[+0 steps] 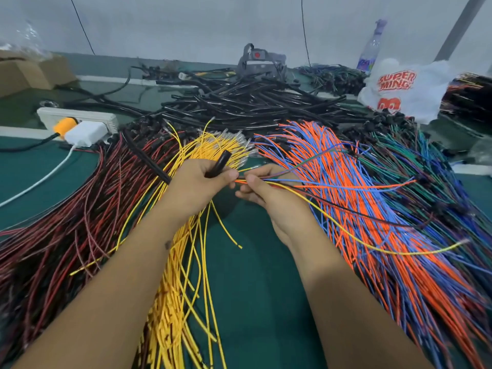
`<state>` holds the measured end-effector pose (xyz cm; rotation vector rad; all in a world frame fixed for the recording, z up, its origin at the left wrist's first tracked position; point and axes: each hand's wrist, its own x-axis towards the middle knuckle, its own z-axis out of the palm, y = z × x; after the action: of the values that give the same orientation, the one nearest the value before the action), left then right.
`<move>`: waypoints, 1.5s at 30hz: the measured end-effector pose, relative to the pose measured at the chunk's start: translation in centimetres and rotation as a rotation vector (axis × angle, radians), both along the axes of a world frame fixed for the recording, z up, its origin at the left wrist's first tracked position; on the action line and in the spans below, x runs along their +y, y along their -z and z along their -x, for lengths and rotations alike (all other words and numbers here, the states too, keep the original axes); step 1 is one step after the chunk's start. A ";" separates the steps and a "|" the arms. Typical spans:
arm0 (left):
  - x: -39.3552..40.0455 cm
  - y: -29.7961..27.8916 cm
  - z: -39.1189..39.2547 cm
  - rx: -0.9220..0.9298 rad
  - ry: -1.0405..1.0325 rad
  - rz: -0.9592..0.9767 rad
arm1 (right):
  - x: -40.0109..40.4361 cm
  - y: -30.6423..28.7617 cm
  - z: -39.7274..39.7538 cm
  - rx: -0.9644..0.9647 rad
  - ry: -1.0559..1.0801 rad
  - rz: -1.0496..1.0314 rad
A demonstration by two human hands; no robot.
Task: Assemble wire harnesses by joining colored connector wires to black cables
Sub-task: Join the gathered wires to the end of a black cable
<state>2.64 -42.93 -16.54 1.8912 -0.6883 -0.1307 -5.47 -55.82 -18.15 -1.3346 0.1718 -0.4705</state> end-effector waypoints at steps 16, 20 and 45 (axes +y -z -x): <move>-0.3 0.0 0.7 -0.062 -0.044 0.086 | 0.3 0.0 -0.1 -0.039 0.001 -0.076; -0.1 0.3 1.0 -0.182 -0.022 -0.034 | -0.1 0.0 -0.1 -0.031 0.093 -0.092; 0.5 1.5 -0.6 -0.480 0.036 -0.205 | -0.7 0.1 -0.5 -0.030 0.136 0.064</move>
<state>3.19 -42.42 -18.07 2.1298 -1.0643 0.2481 -4.94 -56.49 -18.20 -1.3829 0.2247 -0.6147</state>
